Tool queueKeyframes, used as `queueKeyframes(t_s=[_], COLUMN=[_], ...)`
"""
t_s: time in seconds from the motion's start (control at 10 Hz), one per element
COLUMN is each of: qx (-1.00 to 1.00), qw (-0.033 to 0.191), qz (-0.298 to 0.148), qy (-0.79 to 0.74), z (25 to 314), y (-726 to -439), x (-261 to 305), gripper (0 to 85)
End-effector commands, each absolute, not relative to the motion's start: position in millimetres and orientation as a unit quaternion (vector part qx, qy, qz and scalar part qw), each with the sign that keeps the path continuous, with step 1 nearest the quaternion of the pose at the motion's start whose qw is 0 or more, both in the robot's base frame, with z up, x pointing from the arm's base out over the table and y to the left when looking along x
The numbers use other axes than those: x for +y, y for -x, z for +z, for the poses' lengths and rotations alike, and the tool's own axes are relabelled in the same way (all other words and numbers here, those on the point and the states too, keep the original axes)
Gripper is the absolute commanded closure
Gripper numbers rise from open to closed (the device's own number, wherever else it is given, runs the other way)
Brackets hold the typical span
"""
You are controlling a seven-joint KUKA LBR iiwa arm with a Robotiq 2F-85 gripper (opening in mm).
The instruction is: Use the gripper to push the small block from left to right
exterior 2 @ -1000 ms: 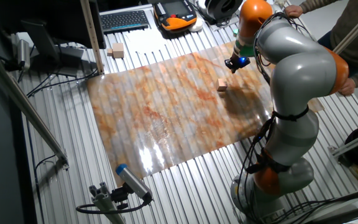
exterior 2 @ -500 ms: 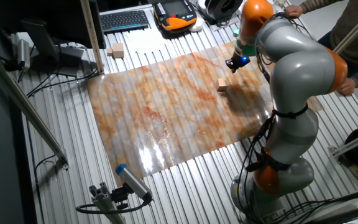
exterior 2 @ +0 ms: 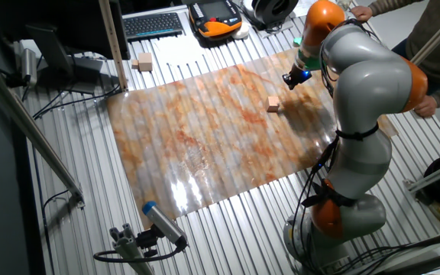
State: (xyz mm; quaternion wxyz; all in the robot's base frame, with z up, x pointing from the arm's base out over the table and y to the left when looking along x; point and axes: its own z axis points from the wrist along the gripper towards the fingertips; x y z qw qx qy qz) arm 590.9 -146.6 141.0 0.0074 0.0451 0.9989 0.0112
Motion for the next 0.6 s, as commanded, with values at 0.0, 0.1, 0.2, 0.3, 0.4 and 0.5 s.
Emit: queueKeyframes(t_s=[0.0,0.1,0.2,0.3,0.4,0.5], qx=[0.999,0.999,0.999,0.998,0.998,0.999], qw=[0.012,0.012,0.015,0.018,0.022,0.023], qz=[0.011,0.016,0.016,0.013,0.005,0.001], qy=[-0.046,-0.046,-0.049,-0.052,-0.05,-0.047], z=[133.1,126.5,121.6,119.7,119.7,119.7], y=[-591.8,-592.0,-591.7,-591.6,-591.6,-591.6], x=[-144.8,-144.0,-141.1,-139.0,-139.0,-139.0], gripper=[85.0,85.0,85.0,85.0,85.0,85.0])
